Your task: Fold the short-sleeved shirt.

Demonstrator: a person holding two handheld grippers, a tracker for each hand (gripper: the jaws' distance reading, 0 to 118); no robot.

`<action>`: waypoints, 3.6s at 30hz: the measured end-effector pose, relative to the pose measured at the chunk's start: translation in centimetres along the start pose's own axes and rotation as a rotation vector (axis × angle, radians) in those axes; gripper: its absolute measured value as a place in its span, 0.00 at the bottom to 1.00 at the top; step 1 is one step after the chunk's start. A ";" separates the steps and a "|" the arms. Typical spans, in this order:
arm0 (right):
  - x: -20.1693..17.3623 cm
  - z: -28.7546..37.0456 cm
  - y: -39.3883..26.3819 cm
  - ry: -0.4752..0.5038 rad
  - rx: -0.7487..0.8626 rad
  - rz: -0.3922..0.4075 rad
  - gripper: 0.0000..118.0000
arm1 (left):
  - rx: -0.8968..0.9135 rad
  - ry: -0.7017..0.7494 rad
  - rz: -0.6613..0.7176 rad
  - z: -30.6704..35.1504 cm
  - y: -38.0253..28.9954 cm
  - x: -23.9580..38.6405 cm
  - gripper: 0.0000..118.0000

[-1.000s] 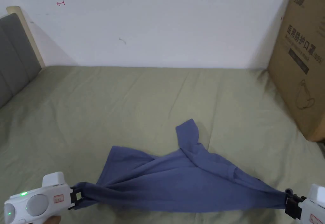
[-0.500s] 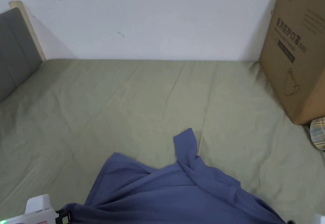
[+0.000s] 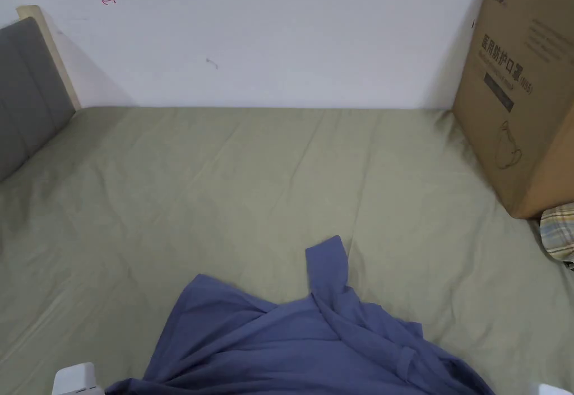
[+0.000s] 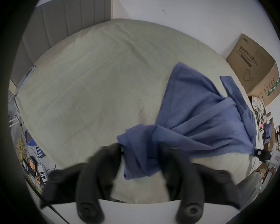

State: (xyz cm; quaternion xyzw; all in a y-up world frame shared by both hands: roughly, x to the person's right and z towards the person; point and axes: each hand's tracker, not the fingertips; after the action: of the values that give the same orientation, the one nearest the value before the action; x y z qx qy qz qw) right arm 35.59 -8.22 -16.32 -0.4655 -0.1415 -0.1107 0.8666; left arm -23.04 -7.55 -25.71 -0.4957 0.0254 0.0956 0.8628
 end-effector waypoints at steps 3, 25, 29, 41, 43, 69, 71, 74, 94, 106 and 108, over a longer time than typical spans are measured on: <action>-0.7 4.1 2.7 0.035 0.179 0.011 0.74 | 0.165 -0.073 0.034 4.5 0.9 1.7 0.87; -5.8 20.8 9.2 -0.021 0.859 0.199 0.00 | 0.835 -0.146 -0.143 17.9 5.5 7.9 0.00; -5.8 20.4 9.1 -0.016 0.852 0.204 0.00 | 0.782 -0.159 -0.143 17.6 5.0 8.0 0.00; -6.0 18.1 10.4 0.014 0.816 0.232 0.00 | 0.329 -0.053 -0.100 10.1 3.7 2.3 0.47; -7.0 18.1 10.2 0.017 0.805 0.244 0.00 | 0.189 -0.031 -0.050 7.7 3.6 1.3 0.54; -13.2 4.9 14.5 0.217 0.375 0.314 0.64 | 0.093 -0.067 0.044 0.2 0.7 -0.9 0.06; -14.8 1.3 15.6 0.286 0.273 0.317 0.91 | 0.099 -0.078 0.050 0.5 0.6 -0.9 0.06; -17.5 -3.5 16.8 0.319 0.171 0.312 0.91 | 0.105 -0.087 0.045 1.0 0.3 -1.0 0.06; -22.4 -9.3 15.6 0.271 0.076 0.475 0.01 | 0.115 -0.105 0.073 0.7 1.0 -1.3 0.06; -14.1 6.7 19.7 0.352 0.440 0.376 0.01 | 0.291 -0.216 0.096 6.5 6.6 1.8 0.06; -12.9 9.2 20.7 0.337 0.505 0.363 0.01 | 0.333 -0.245 0.061 8.0 8.9 3.4 0.06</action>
State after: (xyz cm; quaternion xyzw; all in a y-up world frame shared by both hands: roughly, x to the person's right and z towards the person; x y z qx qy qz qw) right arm 28.90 11.55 -32.03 -0.2291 0.0659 0.0084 0.9711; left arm -21.83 4.19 -29.69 -0.3300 -0.0493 0.1755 0.9262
